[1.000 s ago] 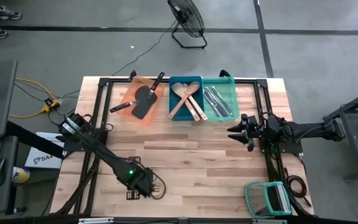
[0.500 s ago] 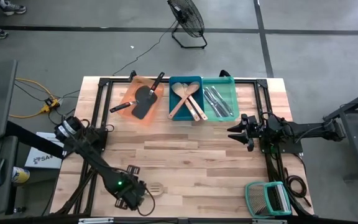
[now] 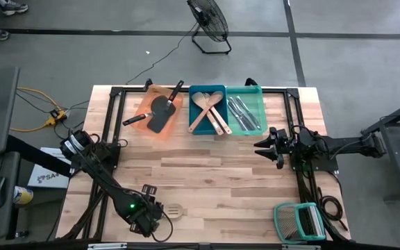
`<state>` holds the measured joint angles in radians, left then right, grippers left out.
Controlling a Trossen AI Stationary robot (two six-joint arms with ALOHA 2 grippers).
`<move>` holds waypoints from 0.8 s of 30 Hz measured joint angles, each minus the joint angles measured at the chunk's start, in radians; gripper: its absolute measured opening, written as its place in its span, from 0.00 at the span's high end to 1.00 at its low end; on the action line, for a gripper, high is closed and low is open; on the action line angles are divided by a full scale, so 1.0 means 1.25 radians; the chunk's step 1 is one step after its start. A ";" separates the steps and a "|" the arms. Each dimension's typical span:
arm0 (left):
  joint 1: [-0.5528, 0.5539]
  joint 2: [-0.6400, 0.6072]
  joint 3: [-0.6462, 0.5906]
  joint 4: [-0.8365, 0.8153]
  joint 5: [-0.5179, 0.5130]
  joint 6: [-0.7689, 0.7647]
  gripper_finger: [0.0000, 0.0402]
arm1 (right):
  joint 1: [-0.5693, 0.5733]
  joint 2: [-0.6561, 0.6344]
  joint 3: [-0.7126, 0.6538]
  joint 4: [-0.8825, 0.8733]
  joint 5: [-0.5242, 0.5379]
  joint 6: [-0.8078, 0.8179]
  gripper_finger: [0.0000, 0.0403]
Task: Pick & Place Kitchen Items
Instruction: Put the brown wooden spoon into the blue bin
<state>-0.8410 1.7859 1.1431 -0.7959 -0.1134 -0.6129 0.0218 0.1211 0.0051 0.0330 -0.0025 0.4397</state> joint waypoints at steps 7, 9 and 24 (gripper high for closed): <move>0.000 0.000 0.000 0.018 0.029 -0.009 0.51 | 0.000 0.000 0.000 0.000 0.000 0.000 0.61; 0.000 0.000 0.000 0.015 0.035 -0.017 0.44 | 0.000 0.000 0.000 0.000 0.000 0.000 0.61; 0.002 0.047 0.002 0.013 0.049 -0.132 0.40 | 0.000 0.000 0.000 0.000 0.000 0.000 0.61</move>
<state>-0.8391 1.8440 1.1461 -0.7795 -0.0524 -0.7778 0.0219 0.1211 0.0051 0.0330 -0.0025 0.4393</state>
